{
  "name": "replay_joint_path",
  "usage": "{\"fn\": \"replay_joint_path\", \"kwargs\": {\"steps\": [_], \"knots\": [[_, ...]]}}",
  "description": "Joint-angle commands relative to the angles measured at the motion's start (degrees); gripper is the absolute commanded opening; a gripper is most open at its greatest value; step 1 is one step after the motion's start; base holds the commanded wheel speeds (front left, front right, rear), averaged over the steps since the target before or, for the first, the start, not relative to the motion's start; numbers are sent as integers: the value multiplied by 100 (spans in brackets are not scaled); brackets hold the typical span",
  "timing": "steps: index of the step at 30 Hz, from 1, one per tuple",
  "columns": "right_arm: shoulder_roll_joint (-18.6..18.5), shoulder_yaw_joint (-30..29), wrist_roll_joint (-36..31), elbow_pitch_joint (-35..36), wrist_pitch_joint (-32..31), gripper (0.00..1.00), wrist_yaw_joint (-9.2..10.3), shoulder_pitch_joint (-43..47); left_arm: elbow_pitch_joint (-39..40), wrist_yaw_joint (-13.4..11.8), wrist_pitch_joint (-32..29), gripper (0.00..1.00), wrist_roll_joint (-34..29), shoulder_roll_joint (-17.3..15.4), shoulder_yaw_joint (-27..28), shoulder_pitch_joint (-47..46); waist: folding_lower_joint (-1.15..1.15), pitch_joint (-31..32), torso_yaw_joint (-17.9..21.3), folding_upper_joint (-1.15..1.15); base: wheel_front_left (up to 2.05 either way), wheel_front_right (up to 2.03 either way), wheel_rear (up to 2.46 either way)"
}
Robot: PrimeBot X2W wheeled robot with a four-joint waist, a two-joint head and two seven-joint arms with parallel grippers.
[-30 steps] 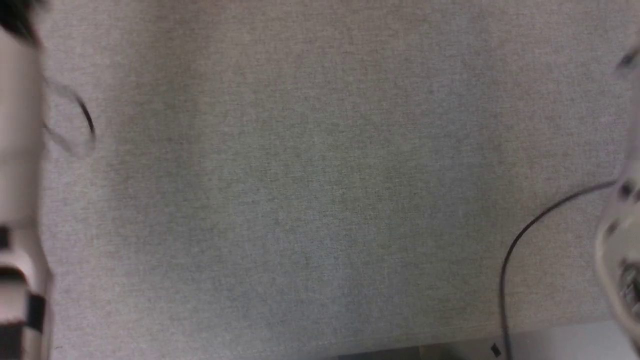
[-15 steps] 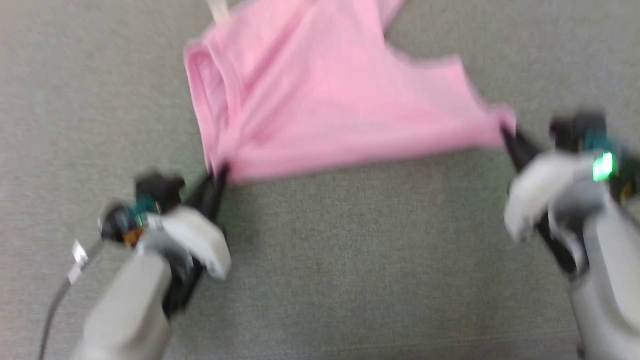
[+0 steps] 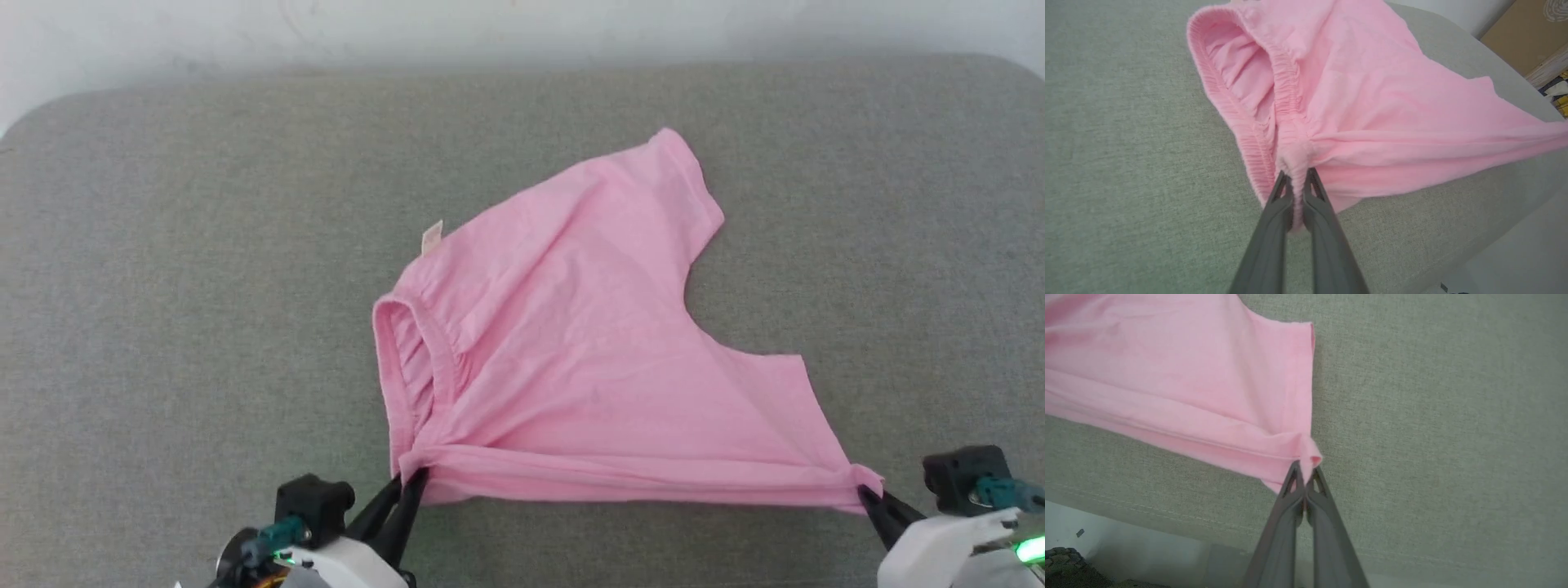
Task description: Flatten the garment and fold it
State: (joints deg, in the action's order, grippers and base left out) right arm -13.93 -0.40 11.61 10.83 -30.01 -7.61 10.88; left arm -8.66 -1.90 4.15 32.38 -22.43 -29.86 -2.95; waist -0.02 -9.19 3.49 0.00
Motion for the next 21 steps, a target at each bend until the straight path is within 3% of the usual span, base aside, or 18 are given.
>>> {"fn": "replay_joint_path", "kwargs": {"steps": [1,5,10,21], "knots": [[89,-101,-72,206,7,0,12,76,207,-98,76,0,-4,-27,0,101,2,67,-51,0,0,0,0],[169,-182,-242,472,228,0,12,-133,467,-270,243,0,-44,95,67,48,2,34,-104,0,0,0,0],[17,65,-398,272,494,0,12,-1148,424,-447,276,0,-161,267,164,-499,2,-171,-196,0,0,0,0],[-484,782,-230,-1861,766,0,12,-4296,-391,-776,342,0,-128,915,459,-2005,2,-1149,-787,0,0,0,0]]}}
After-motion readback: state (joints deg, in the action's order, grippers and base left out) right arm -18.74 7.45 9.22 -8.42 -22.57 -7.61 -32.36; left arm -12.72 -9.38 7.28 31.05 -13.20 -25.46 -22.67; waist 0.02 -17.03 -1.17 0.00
